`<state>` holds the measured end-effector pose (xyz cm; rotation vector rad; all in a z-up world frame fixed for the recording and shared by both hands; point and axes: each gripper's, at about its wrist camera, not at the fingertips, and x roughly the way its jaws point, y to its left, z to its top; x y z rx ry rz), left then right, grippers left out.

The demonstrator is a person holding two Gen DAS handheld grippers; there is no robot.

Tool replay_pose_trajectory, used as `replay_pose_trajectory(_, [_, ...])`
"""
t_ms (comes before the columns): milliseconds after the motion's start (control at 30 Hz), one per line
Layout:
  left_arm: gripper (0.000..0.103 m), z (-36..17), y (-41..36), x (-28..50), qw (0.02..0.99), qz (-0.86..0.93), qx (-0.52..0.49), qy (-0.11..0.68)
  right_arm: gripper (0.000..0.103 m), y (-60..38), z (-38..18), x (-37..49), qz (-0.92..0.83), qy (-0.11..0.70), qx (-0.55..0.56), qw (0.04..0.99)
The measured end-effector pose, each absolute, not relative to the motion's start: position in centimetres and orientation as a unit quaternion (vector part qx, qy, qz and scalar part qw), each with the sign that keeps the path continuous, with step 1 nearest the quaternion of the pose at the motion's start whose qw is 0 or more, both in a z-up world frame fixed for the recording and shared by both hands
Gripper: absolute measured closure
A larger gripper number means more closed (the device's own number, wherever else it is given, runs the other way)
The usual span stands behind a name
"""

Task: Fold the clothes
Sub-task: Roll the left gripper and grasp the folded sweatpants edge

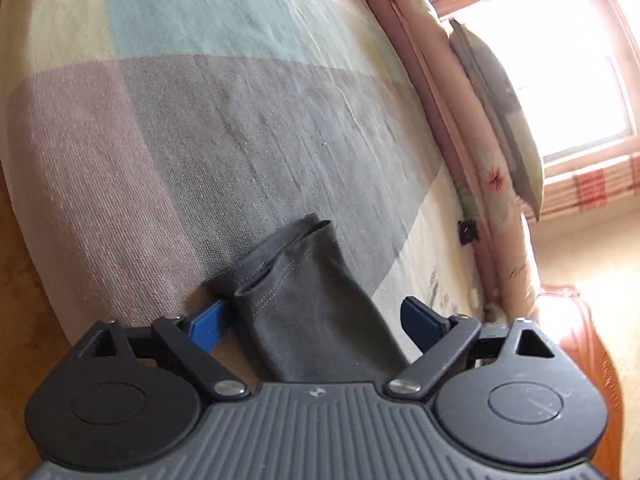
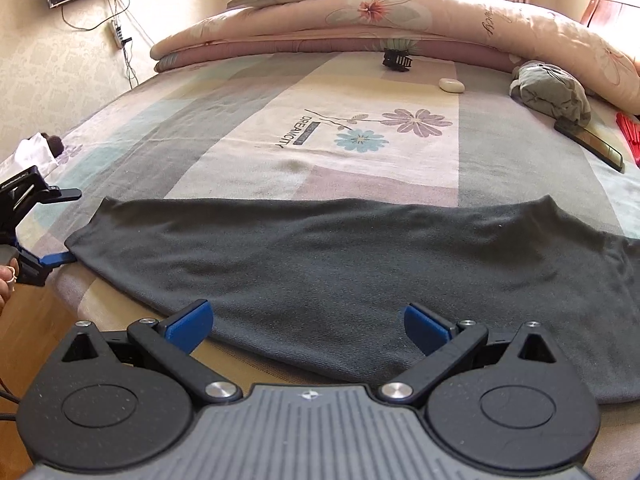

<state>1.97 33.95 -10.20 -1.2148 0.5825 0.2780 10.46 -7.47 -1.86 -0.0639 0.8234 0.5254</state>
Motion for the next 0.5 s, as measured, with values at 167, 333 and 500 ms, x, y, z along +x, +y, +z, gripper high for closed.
replay_pose_trajectory(167, [0.009,-11.6,31.6,2.9,0.753,0.062,-0.595,0.275,0.0,-7.4,-1.9,10.4,0.254,0.396,-0.029,0.882])
replay_pose_trajectory(333, [0.007,-11.8,29.2,4.7,0.759,0.031,-0.578,0.299,0.0,-7.5,-1.8,10.2,0.257,0.394,-0.028,0.882])
replay_pose_trajectory(500, [0.007,-11.5,30.4,4.9,0.767,0.061,-0.583,0.261,0.0,-7.9,-1.6,10.1,0.253,0.392,-0.026,0.884])
